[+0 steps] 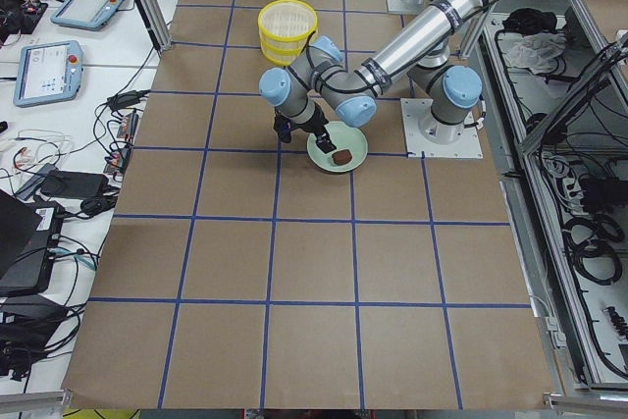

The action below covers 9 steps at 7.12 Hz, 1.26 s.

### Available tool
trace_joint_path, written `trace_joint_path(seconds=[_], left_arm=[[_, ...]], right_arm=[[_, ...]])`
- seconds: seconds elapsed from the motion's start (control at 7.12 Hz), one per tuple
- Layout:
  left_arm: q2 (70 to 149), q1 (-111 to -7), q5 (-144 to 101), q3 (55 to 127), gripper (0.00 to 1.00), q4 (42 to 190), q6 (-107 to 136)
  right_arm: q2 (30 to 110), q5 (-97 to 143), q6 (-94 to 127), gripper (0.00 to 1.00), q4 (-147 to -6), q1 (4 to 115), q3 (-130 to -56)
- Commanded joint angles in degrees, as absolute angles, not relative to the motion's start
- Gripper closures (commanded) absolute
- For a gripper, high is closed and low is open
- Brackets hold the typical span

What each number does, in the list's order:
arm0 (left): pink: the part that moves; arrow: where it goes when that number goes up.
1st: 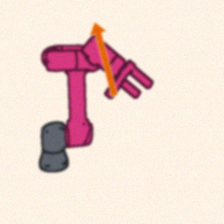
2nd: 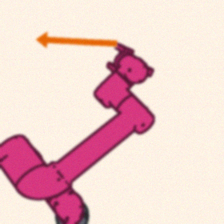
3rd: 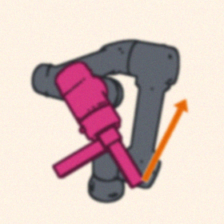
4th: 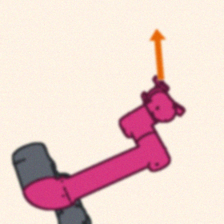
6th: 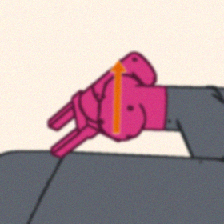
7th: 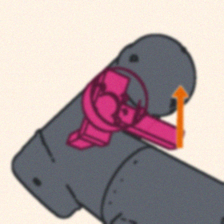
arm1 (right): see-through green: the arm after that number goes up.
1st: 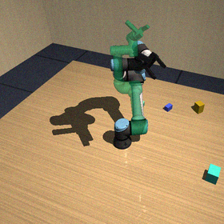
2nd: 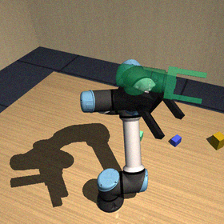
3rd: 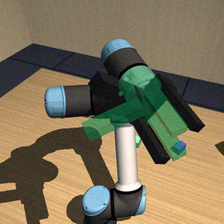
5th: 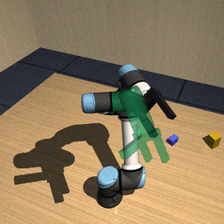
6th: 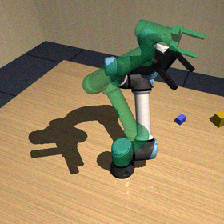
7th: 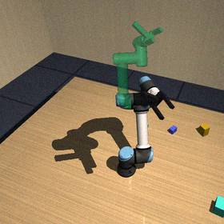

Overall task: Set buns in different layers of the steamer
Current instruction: 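Release rim and raise right gripper while left gripper moves over brown bun, then lower the left gripper and grasp the brown bun on the plate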

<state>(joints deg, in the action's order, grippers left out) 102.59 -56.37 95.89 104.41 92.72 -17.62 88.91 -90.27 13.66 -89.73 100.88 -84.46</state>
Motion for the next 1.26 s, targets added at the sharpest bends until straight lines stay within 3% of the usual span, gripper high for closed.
trace_joint_path(seconds=[0.0, 0.42, 0.56, 0.84, 1.12], left_arm=[[105.6, -56.0, 95.7, 105.1, 0.0, 92.6, -17.0], [110.9, -54.7, 95.7, 105.0, 0.02, 88.8, -17.0], [111.5, -54.8, 94.9, 105.1, 0.17, 88.7, -17.0], [111.6, -54.7, 95.2, 105.2, 0.26, 89.6, -17.4], [111.8, -54.7, 95.8, 105.4, 0.26, 91.5, -17.1]], right_arm=[[89.4, -90.4, 13.6, 0.0, -87.8, 100.5, -83.6], [89.5, -89.7, 13.5, 0.0, -90.0, 99.2, -83.1], [89.5, -89.2, 12.9, 0.0, -89.8, 96.6, -83.1], [89.8, -89.2, 8.4, 0.0, -89.6, 95.8, -83.4], [89.7, -89.2, 8.4, 0.0, -89.6, 95.8, -83.5]])
